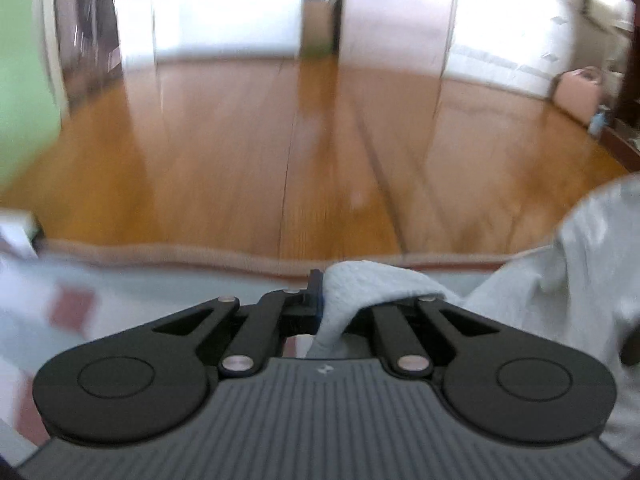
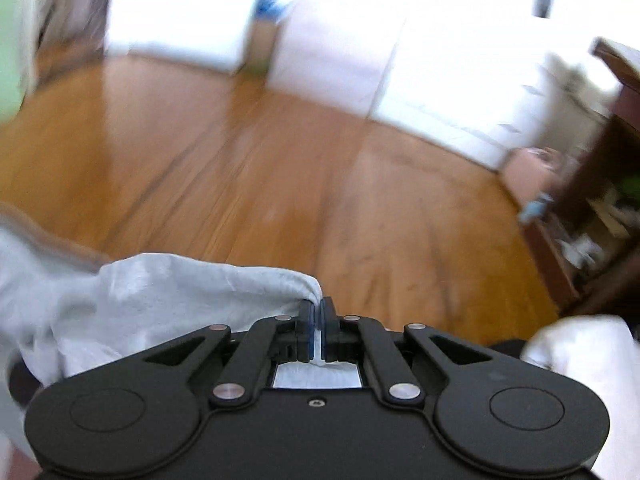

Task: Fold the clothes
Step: 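Lift the grey t-shirt with both grippers, spreading it between them, then lay the t-shirt flat on the blanket and open both grippers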

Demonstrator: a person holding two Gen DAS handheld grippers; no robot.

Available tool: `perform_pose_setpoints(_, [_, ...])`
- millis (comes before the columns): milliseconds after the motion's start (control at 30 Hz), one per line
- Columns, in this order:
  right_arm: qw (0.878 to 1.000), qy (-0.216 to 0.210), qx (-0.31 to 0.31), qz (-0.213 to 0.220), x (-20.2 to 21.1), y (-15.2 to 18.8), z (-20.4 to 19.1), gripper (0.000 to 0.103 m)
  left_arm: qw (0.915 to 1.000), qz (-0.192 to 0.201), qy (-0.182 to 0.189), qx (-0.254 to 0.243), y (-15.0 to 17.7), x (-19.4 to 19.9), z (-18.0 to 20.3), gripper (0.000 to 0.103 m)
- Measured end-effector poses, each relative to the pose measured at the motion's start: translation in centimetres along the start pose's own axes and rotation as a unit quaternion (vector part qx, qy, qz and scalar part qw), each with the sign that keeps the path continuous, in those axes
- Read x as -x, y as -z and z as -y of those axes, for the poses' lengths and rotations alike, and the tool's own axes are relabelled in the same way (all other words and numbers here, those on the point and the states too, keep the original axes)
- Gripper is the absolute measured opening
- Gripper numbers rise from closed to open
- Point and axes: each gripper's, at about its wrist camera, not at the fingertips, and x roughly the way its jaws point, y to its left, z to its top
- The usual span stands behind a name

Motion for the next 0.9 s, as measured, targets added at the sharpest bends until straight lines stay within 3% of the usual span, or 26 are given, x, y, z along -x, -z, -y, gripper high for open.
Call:
perform_pose_setpoints(133, [0.997,0.033,0.003,0.063,5.8,0.9,1.8,0.003,0.9947,0.088,-0.025,-0.046,-1.5,7.4,-0.5,0.003])
perform_pose_setpoints(200, [0.995,0.037,-0.008,0.089,8.9,0.9,3.4,0.003,0.9924,0.116,-0.02,-0.036,-2.5,10.7,-1.6,0.003])
perform_pose_setpoints(267, [0.992,0.038,-0.035,0.115,11.9,0.8,4.8,0.003,0.9914,0.129,0.002,-0.02,-3.7,14.0,-3.2,0.003])
perform_pose_setpoints(467, [0.984,0.06,-0.035,0.161,19.0,1.3,6.4,0.003,0.9844,0.158,0.077,0.008,-5.7,22.6,-7.9,0.003])
perform_pose_setpoints(600, [0.983,0.055,-0.046,0.17,21.6,2.8,7.7,0.003,0.9845,0.134,0.111,-0.02,-6.0,26.4,-9.9,0.003])
perform_pose_setpoints(667, [0.985,0.043,-0.05,0.158,21.6,4.1,8.0,0.003,0.988,0.088,0.126,-0.013,-5.4,27.1,-10.6,0.003])
perform_pose_setpoints(833, [0.99,0.018,-0.056,0.129,21.5,7.0,8.5,0.003,0.9872,0.003,0.158,0.021,-3.9,24.3,-11.0,0.003])
perform_pose_setpoints(900, [0.991,0.026,-0.038,0.124,19.6,5.4,8.7,0.003,0.9858,-0.014,0.167,0.017,-4.7,22.3,-10.7,0.003])
